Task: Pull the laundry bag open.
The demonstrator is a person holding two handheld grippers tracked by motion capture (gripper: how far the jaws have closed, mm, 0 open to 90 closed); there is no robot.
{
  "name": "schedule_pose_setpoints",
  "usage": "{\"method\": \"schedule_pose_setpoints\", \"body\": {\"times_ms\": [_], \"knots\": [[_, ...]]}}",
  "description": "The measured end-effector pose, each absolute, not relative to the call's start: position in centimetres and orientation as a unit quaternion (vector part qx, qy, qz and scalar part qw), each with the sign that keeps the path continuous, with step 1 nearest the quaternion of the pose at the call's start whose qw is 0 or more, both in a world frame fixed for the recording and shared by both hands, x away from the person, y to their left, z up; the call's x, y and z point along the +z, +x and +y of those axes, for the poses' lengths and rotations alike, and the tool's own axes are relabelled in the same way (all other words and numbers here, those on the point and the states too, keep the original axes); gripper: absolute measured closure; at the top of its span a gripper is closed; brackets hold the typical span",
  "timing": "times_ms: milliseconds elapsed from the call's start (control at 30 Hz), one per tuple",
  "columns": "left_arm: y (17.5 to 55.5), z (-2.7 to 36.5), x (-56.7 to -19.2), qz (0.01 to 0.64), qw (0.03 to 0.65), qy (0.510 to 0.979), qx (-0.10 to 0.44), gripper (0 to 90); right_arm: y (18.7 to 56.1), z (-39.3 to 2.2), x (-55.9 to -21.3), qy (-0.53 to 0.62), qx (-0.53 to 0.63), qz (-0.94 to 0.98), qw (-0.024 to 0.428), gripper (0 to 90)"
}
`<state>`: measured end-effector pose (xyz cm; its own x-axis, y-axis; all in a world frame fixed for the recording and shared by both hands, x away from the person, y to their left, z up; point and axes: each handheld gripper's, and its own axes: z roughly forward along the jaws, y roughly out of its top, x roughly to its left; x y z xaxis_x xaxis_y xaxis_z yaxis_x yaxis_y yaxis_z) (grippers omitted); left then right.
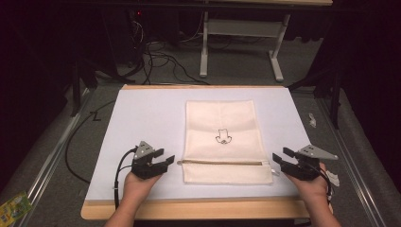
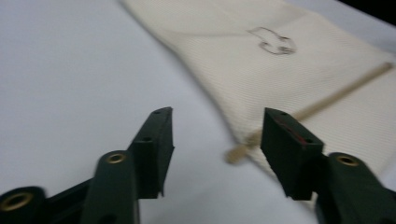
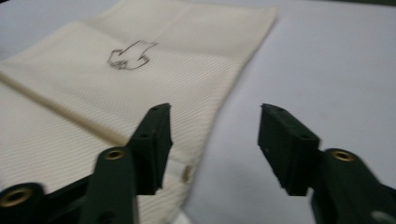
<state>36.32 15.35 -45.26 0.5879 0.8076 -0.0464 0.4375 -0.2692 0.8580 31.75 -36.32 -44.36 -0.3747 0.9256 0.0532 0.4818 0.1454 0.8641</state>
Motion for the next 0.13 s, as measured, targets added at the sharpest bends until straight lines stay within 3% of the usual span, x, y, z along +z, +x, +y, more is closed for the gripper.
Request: {"method": "schedule_pose_setpoints", "body": {"times_ms": [67, 133], "knots": [[36.4, 16.5, -45.1, 0.413, 0.422, 0.764, 0.260, 30.1, 31.8, -37.4, -44.3, 0.506, 0.417, 0.701, 0.282, 27.6], [36.5, 17.7, -44.9, 0.427, 0.410, 0.755, 0.280, 21.8, 31.8, -39.3, -44.3, 0.528, 0.407, 0.680, 0.304, 22.4]]}}
